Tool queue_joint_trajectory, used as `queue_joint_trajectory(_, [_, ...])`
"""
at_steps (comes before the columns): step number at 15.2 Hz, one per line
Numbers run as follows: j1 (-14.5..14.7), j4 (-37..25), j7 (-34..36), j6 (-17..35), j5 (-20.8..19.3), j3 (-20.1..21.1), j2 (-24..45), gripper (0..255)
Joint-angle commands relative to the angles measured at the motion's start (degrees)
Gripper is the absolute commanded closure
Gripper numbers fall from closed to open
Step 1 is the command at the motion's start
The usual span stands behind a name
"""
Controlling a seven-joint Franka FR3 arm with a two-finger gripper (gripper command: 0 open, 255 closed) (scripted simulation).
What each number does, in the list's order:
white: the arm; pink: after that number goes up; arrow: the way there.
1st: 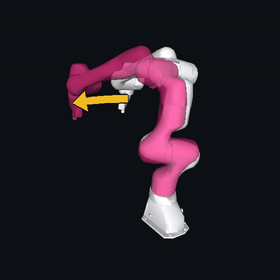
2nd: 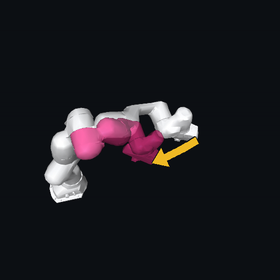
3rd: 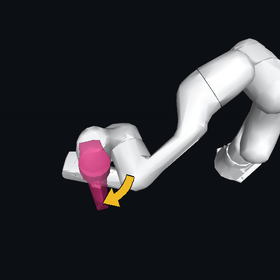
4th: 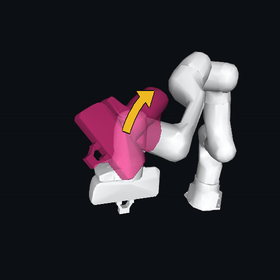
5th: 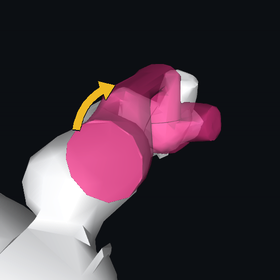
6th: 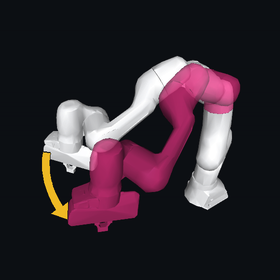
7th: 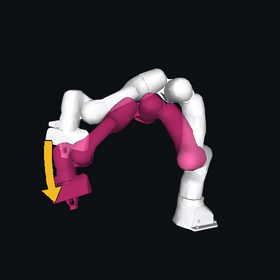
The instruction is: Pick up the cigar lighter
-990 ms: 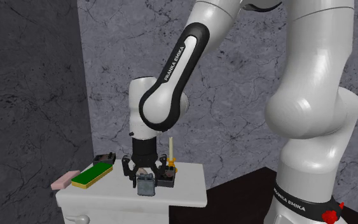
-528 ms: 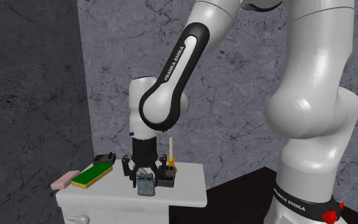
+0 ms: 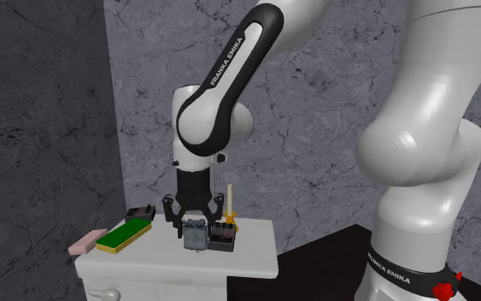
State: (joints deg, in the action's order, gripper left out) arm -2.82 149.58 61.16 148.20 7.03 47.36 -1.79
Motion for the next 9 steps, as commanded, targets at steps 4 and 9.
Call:
queue_joint_trajectory(4, [1.19, -0.79, -4.27, -5.19, 6.06, -0.71, -5.6, 255])
queue_joint_trajectory(9, [2.09, -1.5, -5.93, -8.43, 8.36, -1.68, -8.59, 255])
